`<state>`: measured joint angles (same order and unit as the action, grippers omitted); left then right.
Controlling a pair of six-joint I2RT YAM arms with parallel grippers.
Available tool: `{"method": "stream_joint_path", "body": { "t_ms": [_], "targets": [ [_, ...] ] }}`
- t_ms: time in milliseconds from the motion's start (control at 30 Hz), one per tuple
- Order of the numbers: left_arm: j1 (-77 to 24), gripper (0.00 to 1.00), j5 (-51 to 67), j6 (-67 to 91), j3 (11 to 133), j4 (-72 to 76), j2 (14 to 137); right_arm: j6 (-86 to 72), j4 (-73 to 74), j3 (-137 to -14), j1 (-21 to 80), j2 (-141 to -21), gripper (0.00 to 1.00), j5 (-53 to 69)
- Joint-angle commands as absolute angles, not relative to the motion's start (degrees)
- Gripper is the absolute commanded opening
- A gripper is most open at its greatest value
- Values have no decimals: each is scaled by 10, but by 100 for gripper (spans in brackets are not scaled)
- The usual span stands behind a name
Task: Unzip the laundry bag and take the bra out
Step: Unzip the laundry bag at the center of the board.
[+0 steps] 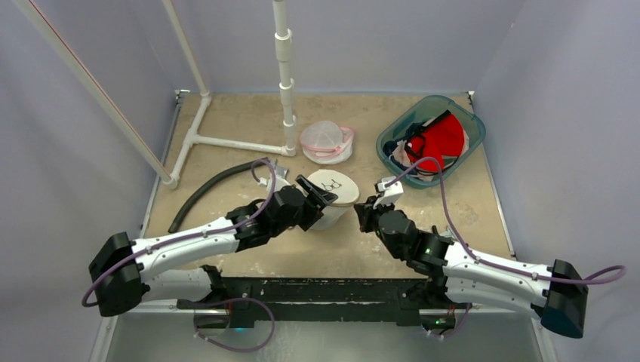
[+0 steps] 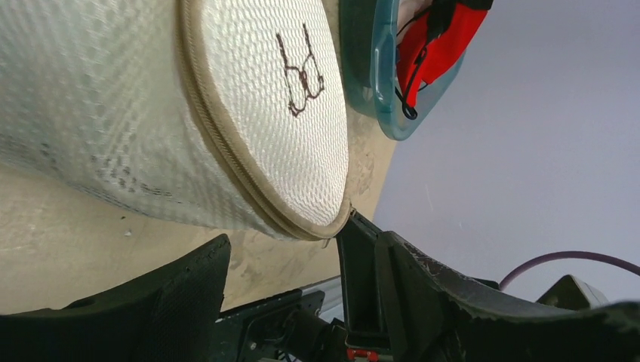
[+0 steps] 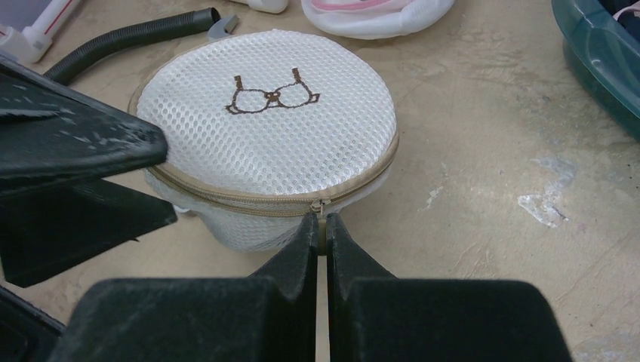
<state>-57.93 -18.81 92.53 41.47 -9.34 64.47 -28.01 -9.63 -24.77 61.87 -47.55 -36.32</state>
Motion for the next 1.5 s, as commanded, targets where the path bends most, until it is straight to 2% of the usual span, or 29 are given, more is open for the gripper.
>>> {"method": "stream_joint_path", "body": {
  "t_ms": [0,233,333,400,467,633,767,967,1200,1467],
  "targets": [
    [-599,69,-214,954,451,-26,688,-275,-99,-260,620,-459,0,-370],
    [-599,64,-222,957,456,22,741,-263,-112,-258,619,-462,0,-353],
    [-598,56,-226,956,452,29,752,-257,-113,-259,620,-461,0,-346],
    [-594,48,-230,952,446,35,752,-253,-115,-260,619,-459,0,-342],
    [-578,36,-221,946,437,43,751,-248,-118,-259,620,-457,0,-336],
    [-553,0,-207,932,426,46,743,-240,-125,-259,620,-454,0,-321],
    [-522,0,-180,891,421,55,722,-230,-123,-266,620,-454,0,-311],
    [-442,0,-68,816,419,57,683,-223,-103,-289,619,-454,0,-301],
    [-329,0,128,741,419,59,681,-244,-94,-288,620,-463,0,-315],
    [-265,0,317,642,439,57,710,-262,-81,-285,620,-458,0,-336]
  ]
}}
